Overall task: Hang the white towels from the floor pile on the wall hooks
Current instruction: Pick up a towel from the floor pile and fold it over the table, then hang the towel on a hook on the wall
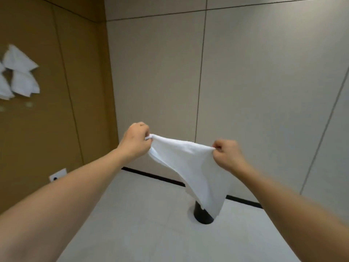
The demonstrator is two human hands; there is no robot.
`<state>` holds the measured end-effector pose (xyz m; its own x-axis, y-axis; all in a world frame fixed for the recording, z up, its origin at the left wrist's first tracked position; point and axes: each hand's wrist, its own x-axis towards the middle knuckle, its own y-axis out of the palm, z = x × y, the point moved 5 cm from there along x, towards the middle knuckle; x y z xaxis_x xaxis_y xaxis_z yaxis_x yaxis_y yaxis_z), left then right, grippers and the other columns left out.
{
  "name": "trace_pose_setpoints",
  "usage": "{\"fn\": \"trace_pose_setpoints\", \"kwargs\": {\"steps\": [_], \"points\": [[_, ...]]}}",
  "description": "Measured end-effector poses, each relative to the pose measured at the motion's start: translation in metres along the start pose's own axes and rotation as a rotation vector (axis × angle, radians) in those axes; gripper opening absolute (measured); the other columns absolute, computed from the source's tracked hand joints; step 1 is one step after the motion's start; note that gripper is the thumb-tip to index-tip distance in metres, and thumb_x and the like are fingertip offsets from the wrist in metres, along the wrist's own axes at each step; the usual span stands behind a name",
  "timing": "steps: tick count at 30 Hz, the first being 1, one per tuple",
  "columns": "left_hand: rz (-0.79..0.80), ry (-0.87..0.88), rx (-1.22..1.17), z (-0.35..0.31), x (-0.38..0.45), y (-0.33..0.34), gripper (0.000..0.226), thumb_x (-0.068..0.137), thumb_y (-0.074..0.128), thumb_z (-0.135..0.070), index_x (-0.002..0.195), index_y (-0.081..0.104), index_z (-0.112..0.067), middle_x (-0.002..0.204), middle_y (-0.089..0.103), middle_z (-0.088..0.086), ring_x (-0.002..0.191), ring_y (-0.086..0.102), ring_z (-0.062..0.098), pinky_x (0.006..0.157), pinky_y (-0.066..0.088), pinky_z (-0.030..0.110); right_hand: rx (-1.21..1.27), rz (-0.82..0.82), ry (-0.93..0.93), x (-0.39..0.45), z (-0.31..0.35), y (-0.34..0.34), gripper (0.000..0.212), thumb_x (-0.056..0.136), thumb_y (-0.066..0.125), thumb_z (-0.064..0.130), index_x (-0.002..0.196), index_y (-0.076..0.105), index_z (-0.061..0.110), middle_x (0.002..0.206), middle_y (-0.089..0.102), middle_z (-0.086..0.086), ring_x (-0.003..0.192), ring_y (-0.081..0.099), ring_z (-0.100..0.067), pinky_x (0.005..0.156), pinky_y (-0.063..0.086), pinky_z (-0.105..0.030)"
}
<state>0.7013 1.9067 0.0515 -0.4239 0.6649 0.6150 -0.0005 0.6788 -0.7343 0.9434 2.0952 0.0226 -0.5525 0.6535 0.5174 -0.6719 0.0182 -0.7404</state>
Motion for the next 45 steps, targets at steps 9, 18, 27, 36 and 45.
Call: {"fn": "trace_pose_setpoints", "kwargs": {"steps": [9,18,27,36,45], "points": [[-0.103,-0.43,0.161,0.214,-0.004,-0.058,0.017,0.084,0.065,-0.027,0.071,0.056,-0.023,0.082,0.054,-0.01,0.078,0.051,0.012,0.061,0.034,0.026,0.166,0.165,-0.339,0.139,0.157,0.174,0.018,0.078,0.047,0.008,0.076,0.065,0.008,0.067,0.062,-0.006,0.071,0.057,-0.03,0.062,0.05,-0.034],[-0.224,-0.668,0.191,0.415,-0.024,-0.138,0.02,0.083,0.067,-0.022,0.07,0.052,-0.019,0.075,0.057,0.0,0.069,0.053,0.017,0.053,0.036,0.028,0.214,0.23,-0.51,0.2,0.354,0.339,0.02,0.079,0.048,0.014,0.073,0.067,0.018,0.074,0.066,-0.001,0.072,0.058,-0.025,0.061,0.042,-0.028],[-0.263,-0.783,0.21,0.611,-0.024,-0.241,0.024,0.081,0.07,-0.021,0.068,0.051,-0.02,0.069,0.056,-0.001,0.066,0.051,0.015,0.054,0.037,0.027,0.35,0.381,-0.609,0.259,0.557,0.484,0.024,0.083,0.047,0.014,0.064,0.058,0.022,0.063,0.057,0.006,0.064,0.054,-0.013,0.05,0.032,-0.023],[-0.263,-0.916,0.353,0.772,-0.058,-0.292,0.016,0.087,0.065,-0.027,0.075,0.059,-0.019,0.072,0.058,-0.003,0.07,0.053,0.009,0.056,0.035,0.024,0.391,0.495,-0.845,0.284,0.721,0.619,0.039,0.086,0.054,0.058,0.083,0.068,0.023,0.08,0.068,0.01,0.075,0.062,-0.013,0.066,0.052,-0.032],[-0.35,-0.951,0.592,0.923,-0.046,-0.332,0.019,0.086,0.066,-0.019,0.09,0.05,-0.028,0.077,0.06,-0.003,0.071,0.054,0.016,0.059,0.037,0.022,0.544,0.522,-0.943,0.335,0.884,0.773,0.042,0.09,0.056,0.055,0.11,0.071,0.022,0.104,0.072,0.006,0.094,0.063,-0.013,0.075,0.042,-0.025]]}}
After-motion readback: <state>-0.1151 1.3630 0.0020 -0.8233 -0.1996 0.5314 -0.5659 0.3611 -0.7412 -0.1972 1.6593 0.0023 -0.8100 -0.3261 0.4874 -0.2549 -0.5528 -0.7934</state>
